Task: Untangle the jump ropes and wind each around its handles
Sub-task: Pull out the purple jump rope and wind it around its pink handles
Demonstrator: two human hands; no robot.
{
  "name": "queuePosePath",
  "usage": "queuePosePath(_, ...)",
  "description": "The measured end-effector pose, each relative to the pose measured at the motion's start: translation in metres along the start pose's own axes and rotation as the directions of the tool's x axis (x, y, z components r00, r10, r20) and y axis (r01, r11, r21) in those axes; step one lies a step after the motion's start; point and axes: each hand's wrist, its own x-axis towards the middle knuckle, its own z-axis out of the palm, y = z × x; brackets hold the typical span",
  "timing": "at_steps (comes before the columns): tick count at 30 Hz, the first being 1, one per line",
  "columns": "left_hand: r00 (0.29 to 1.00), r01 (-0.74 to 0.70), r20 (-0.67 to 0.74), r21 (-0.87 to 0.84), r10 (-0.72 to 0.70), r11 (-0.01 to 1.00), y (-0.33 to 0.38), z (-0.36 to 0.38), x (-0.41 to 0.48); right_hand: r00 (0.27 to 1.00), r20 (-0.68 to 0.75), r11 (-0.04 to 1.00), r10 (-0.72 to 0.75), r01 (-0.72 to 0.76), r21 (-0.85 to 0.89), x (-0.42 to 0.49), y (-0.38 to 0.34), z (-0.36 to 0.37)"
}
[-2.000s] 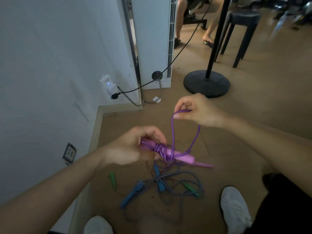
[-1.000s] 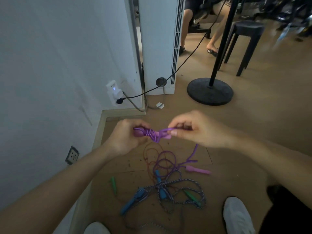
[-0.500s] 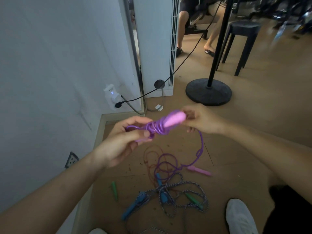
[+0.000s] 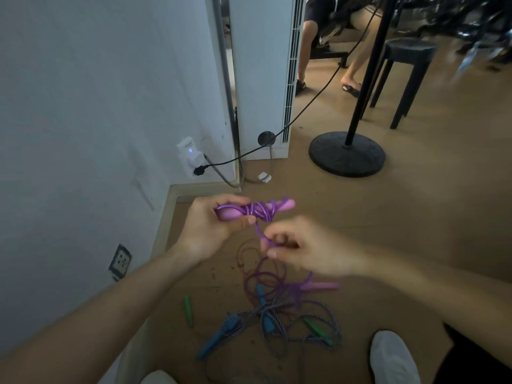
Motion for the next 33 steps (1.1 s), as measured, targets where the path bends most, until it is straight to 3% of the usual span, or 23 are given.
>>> queuePosePath(3, 0.979, -0.084, 0.193, 0.114, 0.061, 0.990, -0.007, -0.002, -0.001, 0.988, -0.151, 0.996, 0.013, -0.026, -0.080, 0.002, 0.000, -0.029)
queuePosePath(6, 0.915, -0.105, 0.399, 0.117, 0.050, 0.988, -0.001, -0.001, -0.004, 0.985, -0.172, 0.987, 0.023, -0.049, -0.151, 0.006, 0.006, -0.047)
queuePosePath(11, 0.816, 0.117, 0.576, -0.076, -0.052, 0.990, 0.015, -0.009, 0.000, 0.987, -0.148, 0.997, 0.057, -0.064, -0.042, 0.016, 0.029, -0.065)
queuePosePath(13, 0.819, 0.253, 0.570, -0.247, -0.071, 0.935, 0.015, -0.015, 0.003, 0.984, -0.162, 0.997, 0.079, -0.074, 0.037, 0.020, 0.040, -0.070)
queuePosePath(16, 0.850, 0.397, 0.520, -0.531, -0.083, 0.749, 0.014, -0.017, 0.006, 0.975, -0.189, 0.983, 0.119, -0.089, 0.160, 0.024, 0.054, -0.069)
queuePosePath(20, 0.933, 0.360, 0.282, -0.753, -0.224, 0.551, 0.015, -0.014, 0.011, 0.968, -0.121, 0.919, 0.219, -0.163, 0.360, 0.023, 0.064, -0.043)
queuePosePath(23, 0.934, 0.284, 0.099, -0.788, -0.343, 0.546, 0.018, -0.009, 0.015, 0.966, -0.002, 0.867, 0.260, -0.232, 0.441, 0.019, 0.059, -0.017)
queuePosePath(27, 0.931, 0.209, -0.066, -0.712, -0.360, 0.670, 0.009, -0.013, 0.017, 0.968, 0.134, 0.874, 0.212, -0.249, 0.417, 0.007, 0.043, 0.010)
queuePosePath(30, 0.942, 0.165, -0.216, -0.366, -0.256, 0.916, -0.008, -0.021, 0.018, 0.975, 0.175, 0.939, 0.134, -0.181, 0.291, 0.001, 0.027, 0.007)
queuePosePath(33, 0.986, 0.127, -0.114, 0.038, -0.122, 0.991, -0.016, -0.021, 0.016, 0.995, 0.070, 0.995, 0.064, -0.069, 0.074, -0.002, 0.014, -0.011)
